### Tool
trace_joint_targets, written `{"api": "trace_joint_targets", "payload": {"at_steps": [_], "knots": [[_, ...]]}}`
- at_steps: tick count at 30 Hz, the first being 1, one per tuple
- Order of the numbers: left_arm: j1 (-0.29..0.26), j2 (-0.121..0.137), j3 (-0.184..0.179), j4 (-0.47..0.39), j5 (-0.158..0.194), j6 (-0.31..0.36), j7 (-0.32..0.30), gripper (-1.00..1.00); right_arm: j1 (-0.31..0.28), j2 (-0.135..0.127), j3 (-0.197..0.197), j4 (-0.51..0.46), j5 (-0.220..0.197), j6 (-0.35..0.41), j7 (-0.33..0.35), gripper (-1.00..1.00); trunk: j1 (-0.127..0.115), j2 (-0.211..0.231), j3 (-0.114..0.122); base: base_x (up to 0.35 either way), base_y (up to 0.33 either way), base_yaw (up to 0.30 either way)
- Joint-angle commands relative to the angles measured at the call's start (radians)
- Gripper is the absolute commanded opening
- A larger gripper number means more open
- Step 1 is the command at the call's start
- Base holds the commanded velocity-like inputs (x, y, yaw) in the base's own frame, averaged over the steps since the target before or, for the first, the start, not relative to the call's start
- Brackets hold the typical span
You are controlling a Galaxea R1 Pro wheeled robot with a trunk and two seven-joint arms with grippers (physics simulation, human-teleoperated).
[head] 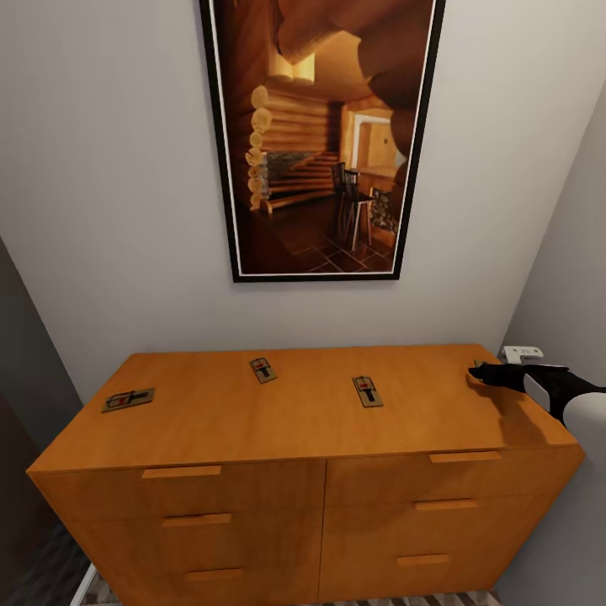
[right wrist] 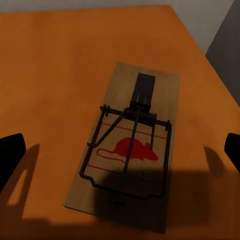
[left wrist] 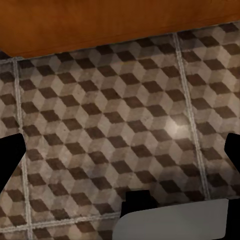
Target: Take the four mousetraps from the cabinet in the bathroom and place them on the bathroom floor. Make sure all four end up on the same floor surface, and ensure that at least two of them are either under or directly next to the same bathroom sink.
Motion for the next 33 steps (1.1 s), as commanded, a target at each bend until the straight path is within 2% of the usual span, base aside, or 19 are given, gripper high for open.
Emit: {"api": "trace_joint_targets", "payload": {"at_steps": [1,14,33], "knots": [[-0.002,0.0,-0.006,0.004,-0.001,-0.007,0.002,1.0,0.0,0.0,0.002,-0.002,0.002,0.005,0.004,1.0,0.0,-0.001,-0.001,0.0,0.0,0.0],[-0.002,0.0,-0.006,0.004,-0.001,-0.007,0.002,1.0,0.0,0.0,0.002,-0.002,0.002,0.006,0.004,1.0,0.0,-0.001,-0.006,0.0,0.0,0.0],[-0.002,0.0,-0.006,0.004,-0.001,-0.007,0.002,1.0,0.006,0.0,0.002,-0.002,0.002,0.005,0.004,1.0,0.0,-0.001,-0.029,0.0,0.0,0.0]]}}
